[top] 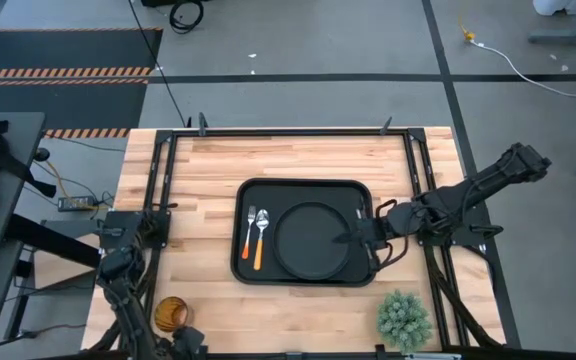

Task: Pick and place plate/cup/fork/spoon on tray
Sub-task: Put the brown cup on the black tray to the top right of the black plate

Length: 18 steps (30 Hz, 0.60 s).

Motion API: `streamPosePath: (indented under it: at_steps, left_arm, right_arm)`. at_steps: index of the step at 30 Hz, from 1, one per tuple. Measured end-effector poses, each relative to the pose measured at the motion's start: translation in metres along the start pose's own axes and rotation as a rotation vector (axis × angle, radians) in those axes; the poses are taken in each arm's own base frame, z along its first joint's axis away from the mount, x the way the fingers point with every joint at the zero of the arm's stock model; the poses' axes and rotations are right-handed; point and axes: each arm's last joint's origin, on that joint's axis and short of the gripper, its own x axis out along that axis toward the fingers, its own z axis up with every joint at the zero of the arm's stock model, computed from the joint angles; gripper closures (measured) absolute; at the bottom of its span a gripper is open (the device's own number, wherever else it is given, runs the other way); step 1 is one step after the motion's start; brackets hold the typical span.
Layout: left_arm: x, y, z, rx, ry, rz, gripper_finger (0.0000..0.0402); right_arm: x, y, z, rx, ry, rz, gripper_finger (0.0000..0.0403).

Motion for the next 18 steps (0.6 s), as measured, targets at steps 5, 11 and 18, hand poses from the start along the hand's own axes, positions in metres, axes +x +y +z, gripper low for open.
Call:
streamPosePath:
  at_steps: [5, 11, 18]
  left_arm:
    - [-0.011, 0.014, 0.016, 0.036, -0.04, -0.019, 0.0116]
    - [-0.026, 0.048, 0.038, 0.013, -0.08, -0.031, 0.0116]
    - [-0.004, 0.066, 0.054, -0.013, -0.062, 0.017, 0.0116]
  right_arm:
    - [0.006, -0.001, -0.002, 0.001, 0.011, -0.009, 0.0392]
    - [0.007, -0.001, -0.002, 0.002, 0.012, -0.009, 0.0392]
    - [0.007, -0.001, -0.004, 0.005, 0.033, -0.006, 0.0392]
